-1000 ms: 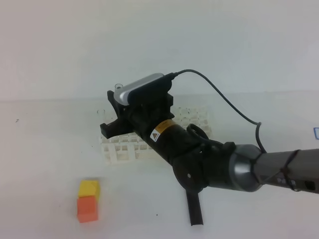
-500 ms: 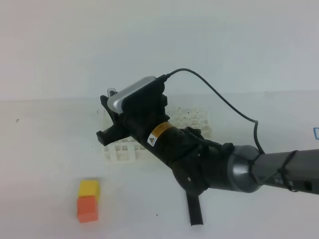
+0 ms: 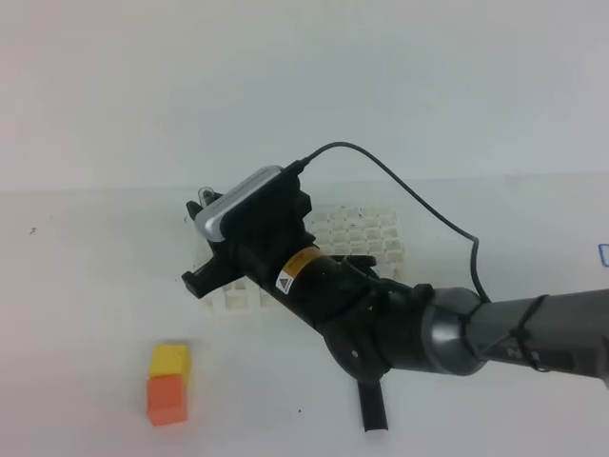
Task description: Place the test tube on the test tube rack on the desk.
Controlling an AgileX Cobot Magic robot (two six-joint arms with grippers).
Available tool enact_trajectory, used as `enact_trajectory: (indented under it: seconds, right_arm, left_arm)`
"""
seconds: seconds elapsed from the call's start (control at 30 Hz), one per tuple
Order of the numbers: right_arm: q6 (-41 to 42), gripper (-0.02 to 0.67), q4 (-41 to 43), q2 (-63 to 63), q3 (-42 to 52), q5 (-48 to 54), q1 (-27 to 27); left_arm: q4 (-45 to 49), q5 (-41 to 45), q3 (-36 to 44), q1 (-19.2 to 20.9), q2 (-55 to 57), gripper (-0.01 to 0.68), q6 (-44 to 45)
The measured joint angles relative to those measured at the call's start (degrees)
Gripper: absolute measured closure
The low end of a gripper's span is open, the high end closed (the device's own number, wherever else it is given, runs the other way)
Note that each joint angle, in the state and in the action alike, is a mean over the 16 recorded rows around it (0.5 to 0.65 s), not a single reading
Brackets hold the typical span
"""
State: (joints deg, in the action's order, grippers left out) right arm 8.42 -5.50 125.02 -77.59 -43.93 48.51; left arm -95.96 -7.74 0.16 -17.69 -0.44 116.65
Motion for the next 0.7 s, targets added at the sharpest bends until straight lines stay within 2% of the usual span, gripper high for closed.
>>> enact_trajectory:
  seconds: [0.27, 0.37, 0.5, 0.7]
  right_arm:
    - [1.8, 0.346, 0.2, -0.2, 0.0, 0.0, 0.1]
    - [3.7, 0.322, 0.2, -1.0, 0.0, 1.0, 0.1]
    - [8.2, 0.362, 0.0, -3.8, 0.0, 4.3, 0.1]
    - [18.3, 0.489, -0.8, -12.2, 0.0, 13.6, 0.1]
  left_arm:
    - [0.0, 0.0, 0.0, 0.0, 0.0, 0.674, 0.0]
    - [0.0, 0.0, 0.0, 0.0, 0.0, 0.674, 0.0]
    - [0.0, 0.1, 0.0, 0.0, 0.0, 0.674, 0.0]
    - [0.0, 0.1, 0.0, 0.0, 0.0, 0.674, 0.0]
